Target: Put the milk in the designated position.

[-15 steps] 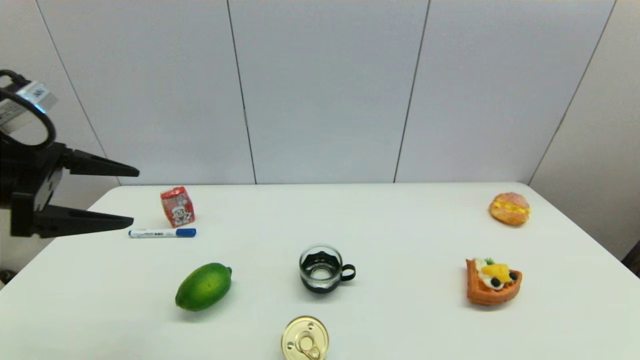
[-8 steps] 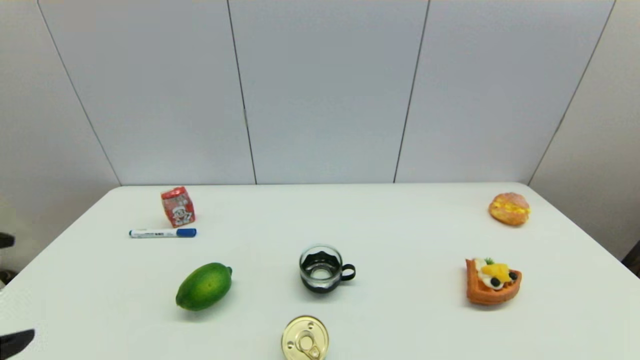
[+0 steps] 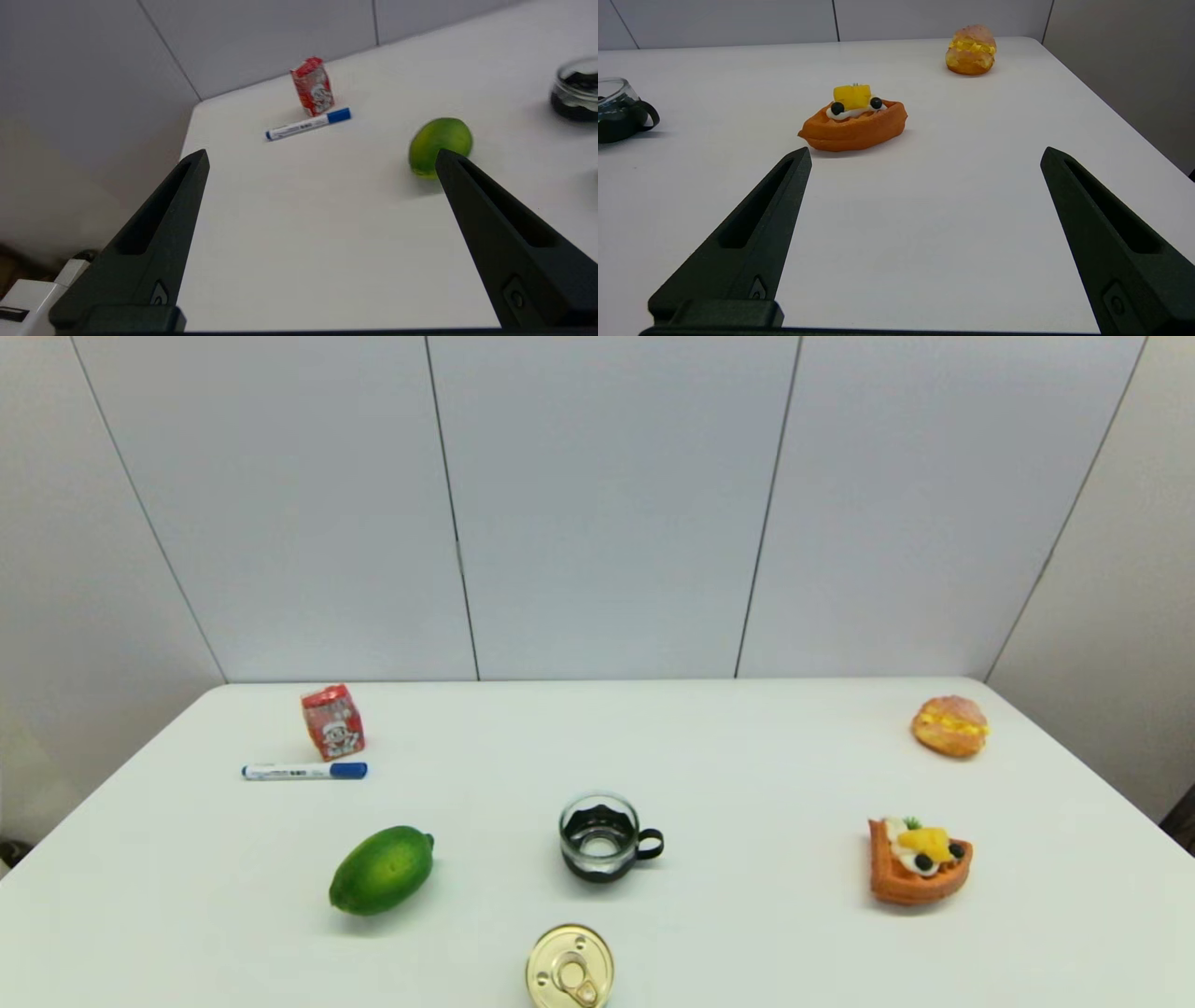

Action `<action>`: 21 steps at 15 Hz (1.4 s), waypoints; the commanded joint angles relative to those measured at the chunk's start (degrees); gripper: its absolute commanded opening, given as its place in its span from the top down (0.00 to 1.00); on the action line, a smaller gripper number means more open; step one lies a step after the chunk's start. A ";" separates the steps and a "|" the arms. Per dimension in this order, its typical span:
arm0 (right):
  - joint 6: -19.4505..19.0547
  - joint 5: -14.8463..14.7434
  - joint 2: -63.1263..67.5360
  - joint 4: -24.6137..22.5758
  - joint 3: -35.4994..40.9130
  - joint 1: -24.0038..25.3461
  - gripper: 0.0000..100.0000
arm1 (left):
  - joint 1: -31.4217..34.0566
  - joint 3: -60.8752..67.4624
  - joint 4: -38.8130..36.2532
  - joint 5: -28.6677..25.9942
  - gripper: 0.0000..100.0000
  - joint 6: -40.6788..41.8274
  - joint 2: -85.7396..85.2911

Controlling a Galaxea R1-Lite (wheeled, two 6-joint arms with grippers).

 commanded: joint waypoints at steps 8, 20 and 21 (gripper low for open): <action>0.00 0.00 0.07 -0.02 0.00 0.01 0.00 | 0.48 33.82 -18.17 -1.24 0.00 -10.92 -20.39; 0.00 0.00 0.07 -0.02 0.00 0.01 0.00 | 0.39 33.82 -18.43 1.40 0.00 -18.65 -20.39; 0.00 0.00 0.07 -0.02 0.00 0.01 0.00 | 0.39 33.82 -18.43 1.40 0.00 -18.65 -20.39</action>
